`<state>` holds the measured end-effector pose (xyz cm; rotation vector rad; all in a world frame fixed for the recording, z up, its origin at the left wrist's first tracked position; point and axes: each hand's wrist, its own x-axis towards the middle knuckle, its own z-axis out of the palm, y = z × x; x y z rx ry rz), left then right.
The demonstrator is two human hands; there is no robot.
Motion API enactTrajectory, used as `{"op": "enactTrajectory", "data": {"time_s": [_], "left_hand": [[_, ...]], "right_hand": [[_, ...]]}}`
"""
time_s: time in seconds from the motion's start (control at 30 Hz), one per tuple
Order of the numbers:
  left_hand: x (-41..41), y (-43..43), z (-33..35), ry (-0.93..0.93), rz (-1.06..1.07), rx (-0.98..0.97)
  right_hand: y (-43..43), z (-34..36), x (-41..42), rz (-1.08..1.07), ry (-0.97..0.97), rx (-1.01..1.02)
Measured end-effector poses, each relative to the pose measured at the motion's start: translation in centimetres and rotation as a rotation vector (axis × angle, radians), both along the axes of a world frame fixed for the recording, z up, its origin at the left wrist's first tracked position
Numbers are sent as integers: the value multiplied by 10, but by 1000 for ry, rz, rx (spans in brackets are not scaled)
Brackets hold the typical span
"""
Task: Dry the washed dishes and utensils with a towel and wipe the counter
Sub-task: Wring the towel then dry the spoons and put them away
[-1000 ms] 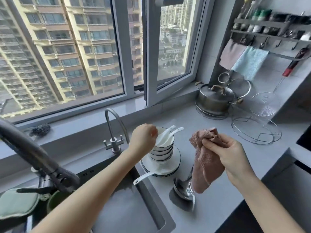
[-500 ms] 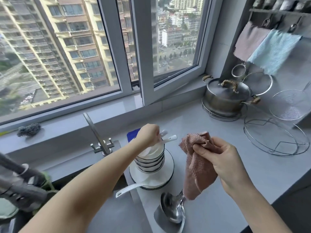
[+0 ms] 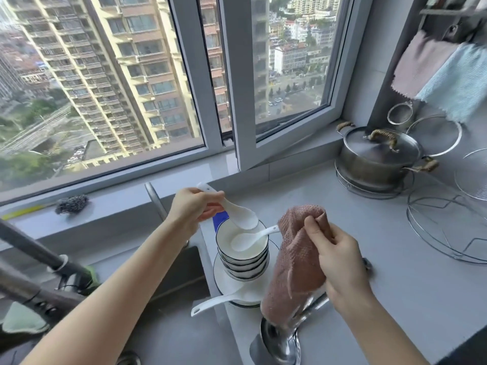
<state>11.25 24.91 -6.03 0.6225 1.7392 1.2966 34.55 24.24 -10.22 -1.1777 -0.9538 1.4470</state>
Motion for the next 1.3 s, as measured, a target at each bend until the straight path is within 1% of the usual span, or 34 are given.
{"op": "enactTrajectory", "data": {"time_s": [0.1,0.2,0.27,0.3,0.37,0.43,0.47,0.57,0.6,0.67,0.73,0.8,0.87,0.93,1.0,1.03,1.07,1.1,1.13,1.2,1.23,1.27,1.3], "left_hand": [[3,-16,3,-180,76,35],[13,-30,2,-348,86,41],[16,-39,1,-397,71,46],[16,-44,2,-396,52,46],[13,-56,4,-367,-15,39],[5,-68,9,-345,-105,-2],[2,-74,11,-294,-178,-51],[-3,-93,14,22,-486,-220],[-3,-99,12,67,-543,-225],[-2,-108,8,51,-568,-193],[0,-114,6,1,-554,-149],[5,-115,5,-36,-546,-105],[10,-112,8,-105,-542,-72],[10,-111,11,-203,-526,-61],[5,-114,12,-219,-500,-57],[1,-117,11,-187,-496,-59],[-1,-120,10,-136,-505,-60],[-2,-123,9,-71,-527,-59],[-1,-126,9,9,-558,-50],[3,-130,11,223,-602,-11],[5,-132,11,342,-607,14],[8,-135,12,443,-616,33],[11,-138,12,509,-632,42]], "right_hand": [[-3,-1,-32,2,-14,-65],[-11,6,-65,89,-1,-48],[-17,6,-83,135,-122,40],[-18,4,-88,118,-166,74],[-19,2,-93,69,-171,80],[-18,2,-94,81,-152,78],[-17,2,-93,103,-174,99],[-21,4,-92,195,-330,217],[-23,6,-91,223,-392,267],[-28,10,-89,244,-540,384],[-33,13,-87,182,-675,505],[-36,15,-87,22,-787,615],[-38,17,-89,-182,-832,628],[-38,24,-86,-359,-742,543],[-37,36,-76,-472,-561,463],[-37,42,-71,-469,-488,464],[-40,46,-69,-405,-462,498],[-47,47,-69,-307,-482,572],[-55,45,-71,-196,-599,680],[-66,30,-76,25,-1026,914],[-69,21,-77,108,-1180,995],[-71,15,-75,179,-1245,1024],[-71,14,-72,233,-1231,1028]]}}
